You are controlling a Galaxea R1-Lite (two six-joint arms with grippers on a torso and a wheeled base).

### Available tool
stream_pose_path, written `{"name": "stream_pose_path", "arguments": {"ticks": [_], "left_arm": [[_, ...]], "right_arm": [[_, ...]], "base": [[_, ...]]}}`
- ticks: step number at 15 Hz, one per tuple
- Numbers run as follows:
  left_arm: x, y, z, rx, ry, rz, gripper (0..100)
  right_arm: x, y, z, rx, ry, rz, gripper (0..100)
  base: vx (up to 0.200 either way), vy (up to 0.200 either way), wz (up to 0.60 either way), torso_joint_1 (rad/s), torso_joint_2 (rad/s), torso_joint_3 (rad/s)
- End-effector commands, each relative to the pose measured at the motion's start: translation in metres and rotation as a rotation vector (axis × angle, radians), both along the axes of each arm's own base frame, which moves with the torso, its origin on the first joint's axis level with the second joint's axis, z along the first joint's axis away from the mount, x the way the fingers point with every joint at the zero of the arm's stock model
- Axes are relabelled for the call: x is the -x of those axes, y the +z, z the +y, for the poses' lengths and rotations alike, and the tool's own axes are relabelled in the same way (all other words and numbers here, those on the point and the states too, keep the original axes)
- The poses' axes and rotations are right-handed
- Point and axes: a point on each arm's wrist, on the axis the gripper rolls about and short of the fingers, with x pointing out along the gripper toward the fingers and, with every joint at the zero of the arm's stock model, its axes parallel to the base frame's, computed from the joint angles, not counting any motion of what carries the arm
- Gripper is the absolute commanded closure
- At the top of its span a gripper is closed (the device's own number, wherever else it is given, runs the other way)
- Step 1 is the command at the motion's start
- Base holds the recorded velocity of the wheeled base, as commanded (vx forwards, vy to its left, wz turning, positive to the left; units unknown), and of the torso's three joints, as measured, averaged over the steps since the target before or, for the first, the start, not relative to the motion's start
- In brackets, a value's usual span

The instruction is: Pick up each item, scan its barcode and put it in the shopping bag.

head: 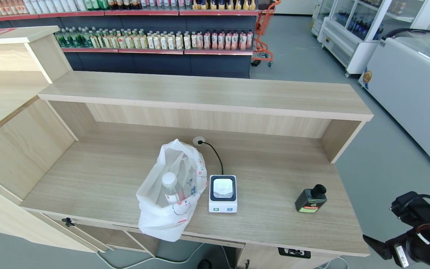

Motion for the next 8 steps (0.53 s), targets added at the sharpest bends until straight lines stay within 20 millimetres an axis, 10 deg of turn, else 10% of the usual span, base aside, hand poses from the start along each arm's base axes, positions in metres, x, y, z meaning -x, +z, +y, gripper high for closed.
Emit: {"name": "stream_pose_path", "arguments": {"ticks": [1,8], "left_arm": [[0.000,0.000,0.000,0.000,-0.001,0.000,100],[0.000,0.000,0.000,0.000,0.001,0.000,100]], "right_arm": [[0.001,-0.004,0.000,-0.003,0.001,0.021,0],[-0.017,-0.014,-0.002,0.072,0.054,0.077,0]], "base": [[0.000,0.000,0.00,0.000,0.00,0.000],[0.000,0.000,0.00,0.000,0.00,0.000]]}}
